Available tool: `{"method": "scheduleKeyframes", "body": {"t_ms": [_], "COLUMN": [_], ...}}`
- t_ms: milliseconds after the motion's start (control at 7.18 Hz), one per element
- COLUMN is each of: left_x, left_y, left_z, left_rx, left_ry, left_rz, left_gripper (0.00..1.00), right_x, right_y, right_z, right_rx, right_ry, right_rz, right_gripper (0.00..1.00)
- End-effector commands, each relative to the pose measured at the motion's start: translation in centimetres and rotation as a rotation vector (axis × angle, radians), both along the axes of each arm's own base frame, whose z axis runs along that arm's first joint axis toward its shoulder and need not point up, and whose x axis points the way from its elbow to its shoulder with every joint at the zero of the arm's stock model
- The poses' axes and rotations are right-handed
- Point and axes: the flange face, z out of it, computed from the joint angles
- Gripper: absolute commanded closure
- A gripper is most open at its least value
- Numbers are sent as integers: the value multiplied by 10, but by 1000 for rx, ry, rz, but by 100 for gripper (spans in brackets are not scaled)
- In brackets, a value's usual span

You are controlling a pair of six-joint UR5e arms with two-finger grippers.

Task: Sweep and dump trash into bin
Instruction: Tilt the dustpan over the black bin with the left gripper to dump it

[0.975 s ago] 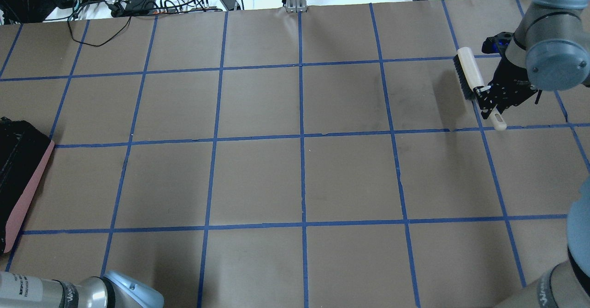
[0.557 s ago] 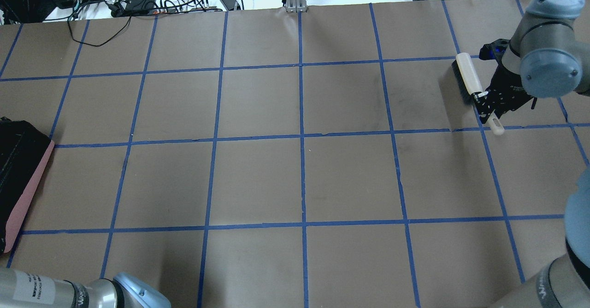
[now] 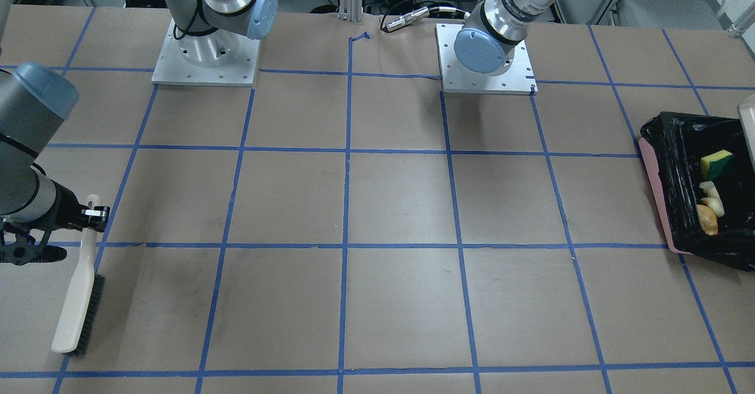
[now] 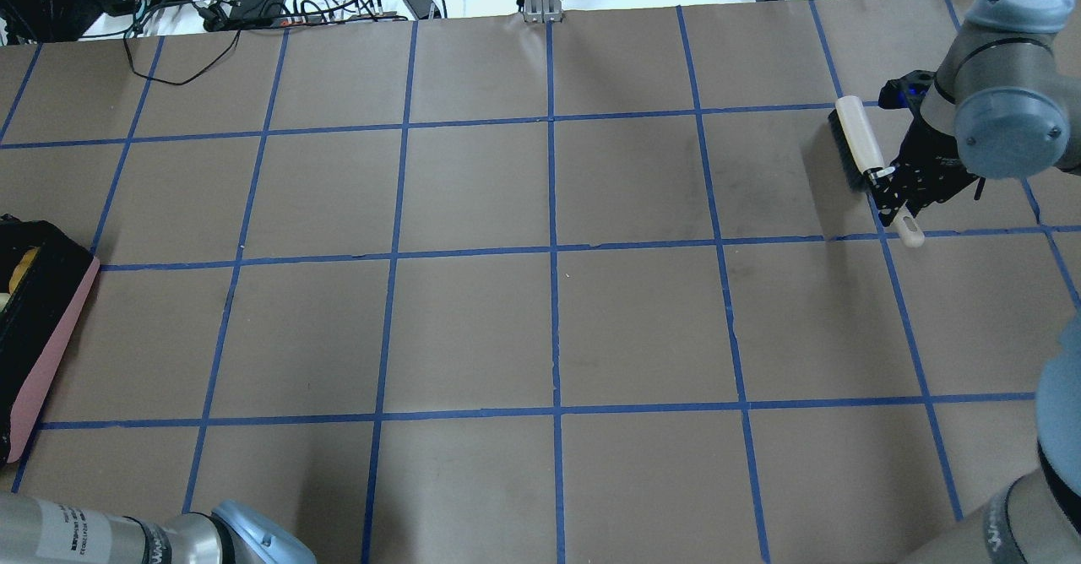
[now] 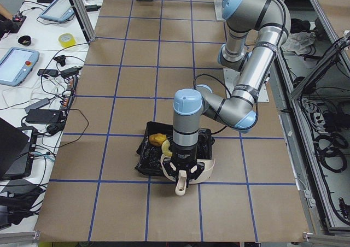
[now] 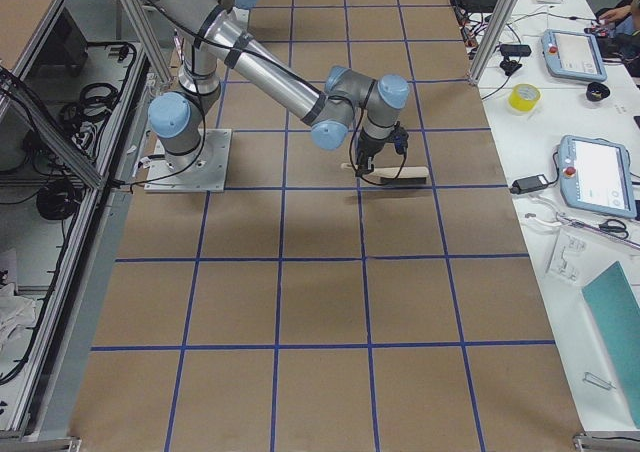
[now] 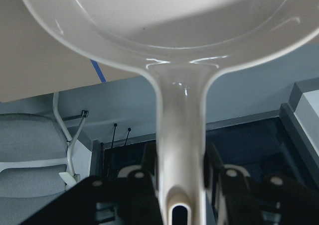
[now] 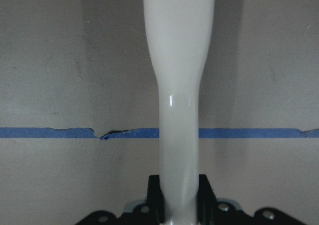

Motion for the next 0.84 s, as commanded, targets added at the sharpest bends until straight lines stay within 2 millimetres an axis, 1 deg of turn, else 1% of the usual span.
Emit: {"method": "scheduleKeyframes", "body": {"t_ms": [0,139,278,418,557,696], "left_x": [-24,-37,-61,-100,-154,-211], "left_y": [-15,-16,-19,-39,-71,-106], "left_z": [17,20,23,35,43,42], "left_rx": [2,-8,-48,-73,-105,-118], "left_ry": [-15,98,265,346,412,463], "left_rz": [-20,11,39,0,-2,-46], "left_gripper": [100,100,100,100,100,100], "right_x": [1,1,1,1,1,1], "right_y": [0,1,1,0,1,1], "right_z": [0,-1,-1,-2,-7,-9], "right_rx": [2,2,1,4,14,17], "right_ry": [-5,-7,-10,-11,-13,-13], "right_rz": [1,1,2,2,5,4], "right_gripper": [100,100,100,100,100,100]}}
